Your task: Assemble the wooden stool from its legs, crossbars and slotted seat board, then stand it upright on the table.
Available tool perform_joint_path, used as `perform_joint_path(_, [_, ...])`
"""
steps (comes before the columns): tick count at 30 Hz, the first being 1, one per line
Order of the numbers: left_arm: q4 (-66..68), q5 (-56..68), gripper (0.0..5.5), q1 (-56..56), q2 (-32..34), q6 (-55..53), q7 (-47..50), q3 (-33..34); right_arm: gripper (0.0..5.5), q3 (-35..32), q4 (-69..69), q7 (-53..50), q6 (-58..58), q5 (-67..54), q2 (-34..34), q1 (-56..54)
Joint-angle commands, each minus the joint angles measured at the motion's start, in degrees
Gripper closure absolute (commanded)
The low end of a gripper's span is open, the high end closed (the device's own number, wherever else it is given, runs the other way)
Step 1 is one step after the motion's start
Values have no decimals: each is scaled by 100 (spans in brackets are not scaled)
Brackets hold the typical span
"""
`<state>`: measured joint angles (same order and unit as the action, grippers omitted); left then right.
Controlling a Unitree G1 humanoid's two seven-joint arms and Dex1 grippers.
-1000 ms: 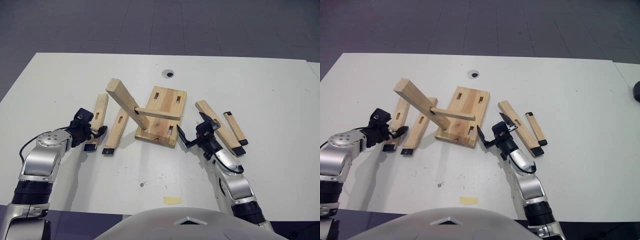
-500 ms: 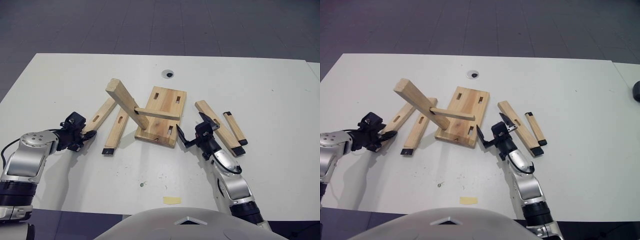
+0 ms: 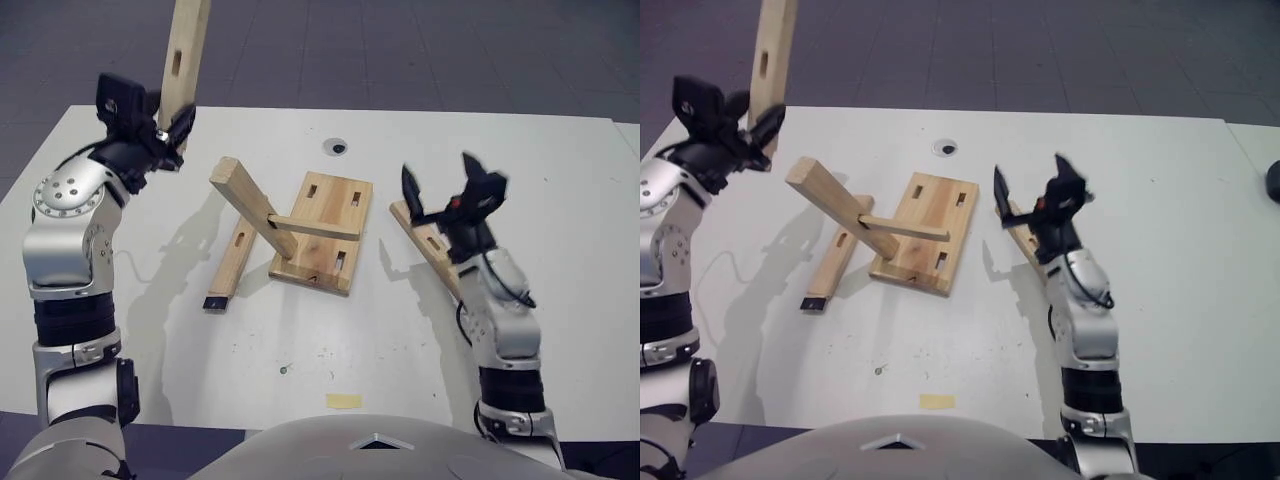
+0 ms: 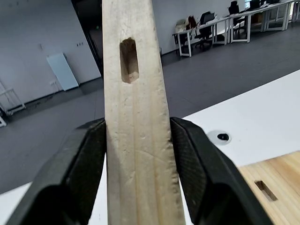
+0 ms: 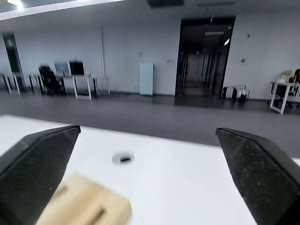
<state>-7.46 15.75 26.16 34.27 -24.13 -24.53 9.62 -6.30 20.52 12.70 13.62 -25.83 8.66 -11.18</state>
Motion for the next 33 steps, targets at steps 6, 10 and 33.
perform_joint_path(6, [-171, -658, 336, -179, -626, 1508, -516, -1387, 10, -620, 380, -311, 1688, -4505, -127, -1182])
perform_joint_path(10, [-340, -568, 336, -300, -856, 1588, -706, -1671, 10, -654, -255, -431, 1932, -4929, -103, -1402])
perform_joint_path(33, [-773, -1248, 336, -654, -1233, 1762, -637, -2149, 225, -499, -1226, -662, 2715, -4952, -12, -2060])
